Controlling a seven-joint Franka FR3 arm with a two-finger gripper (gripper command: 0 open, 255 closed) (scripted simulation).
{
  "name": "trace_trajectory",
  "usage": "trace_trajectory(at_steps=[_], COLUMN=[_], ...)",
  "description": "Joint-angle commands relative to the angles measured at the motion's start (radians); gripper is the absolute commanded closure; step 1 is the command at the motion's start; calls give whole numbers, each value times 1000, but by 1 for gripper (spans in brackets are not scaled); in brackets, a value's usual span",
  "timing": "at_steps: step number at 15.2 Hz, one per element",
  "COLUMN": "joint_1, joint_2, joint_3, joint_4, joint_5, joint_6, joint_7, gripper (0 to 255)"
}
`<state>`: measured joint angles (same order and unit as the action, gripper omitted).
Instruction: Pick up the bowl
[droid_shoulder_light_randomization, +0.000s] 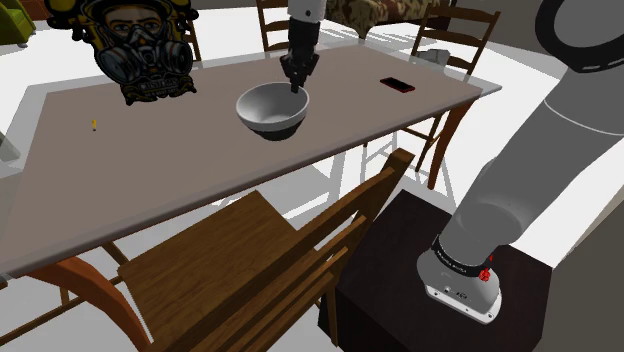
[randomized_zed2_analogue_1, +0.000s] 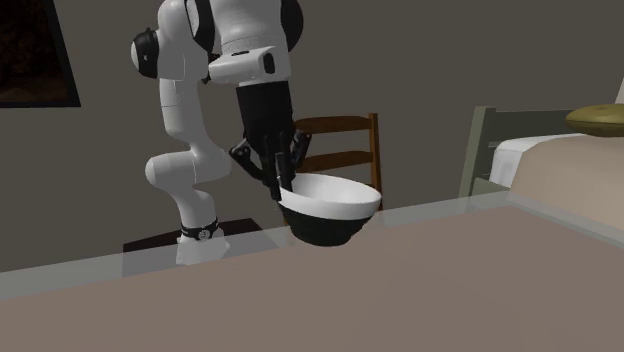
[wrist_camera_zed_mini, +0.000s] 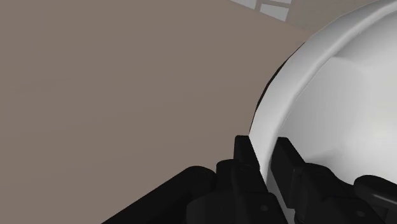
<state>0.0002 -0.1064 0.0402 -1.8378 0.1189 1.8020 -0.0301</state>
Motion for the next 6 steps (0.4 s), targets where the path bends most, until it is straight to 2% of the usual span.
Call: trace_trajectory(at_steps=[1,6], joint_1=[0,-1], joint_2=[0,5], joint_3=[0,-1], joint_4=[26,74], joint_5=[-1,-2], joint_6=[-26,-69], joint_7=[2,7], gripper=[255,255])
